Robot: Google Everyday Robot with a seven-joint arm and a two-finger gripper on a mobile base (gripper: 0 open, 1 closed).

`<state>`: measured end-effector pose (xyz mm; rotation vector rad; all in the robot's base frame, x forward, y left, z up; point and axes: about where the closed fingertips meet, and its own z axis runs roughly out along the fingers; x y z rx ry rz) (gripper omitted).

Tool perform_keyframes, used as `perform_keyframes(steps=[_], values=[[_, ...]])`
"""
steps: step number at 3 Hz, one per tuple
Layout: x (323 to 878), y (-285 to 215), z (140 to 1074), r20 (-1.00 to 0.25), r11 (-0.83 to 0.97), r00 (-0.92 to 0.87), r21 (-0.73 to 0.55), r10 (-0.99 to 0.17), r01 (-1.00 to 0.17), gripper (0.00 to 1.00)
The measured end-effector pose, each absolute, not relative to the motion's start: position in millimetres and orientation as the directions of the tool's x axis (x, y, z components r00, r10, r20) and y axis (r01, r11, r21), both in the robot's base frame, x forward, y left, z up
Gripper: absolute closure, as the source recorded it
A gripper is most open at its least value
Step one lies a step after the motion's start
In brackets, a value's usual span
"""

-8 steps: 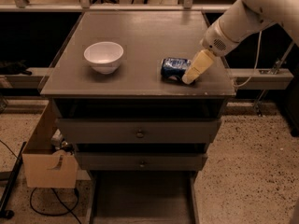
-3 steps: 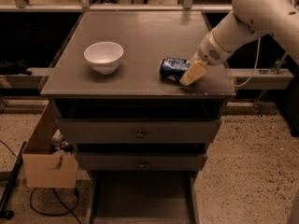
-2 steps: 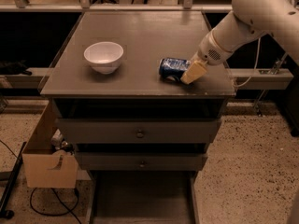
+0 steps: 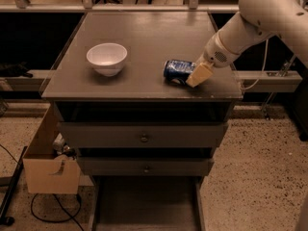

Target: Place pepsi can into bottom drawer

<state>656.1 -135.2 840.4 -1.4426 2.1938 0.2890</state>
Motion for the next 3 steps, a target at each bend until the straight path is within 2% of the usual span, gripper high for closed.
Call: perform_keyframes(steps=[2,3], values=[[664.7,-130.1,865.9,-0.506,0.395,-0.306,-0.075,-0.806,-0.916,1.00],[646.1,-151.0,932.8,-0.536,0.390,-0.281,-0.100,-0.796,-0.915,1.00]])
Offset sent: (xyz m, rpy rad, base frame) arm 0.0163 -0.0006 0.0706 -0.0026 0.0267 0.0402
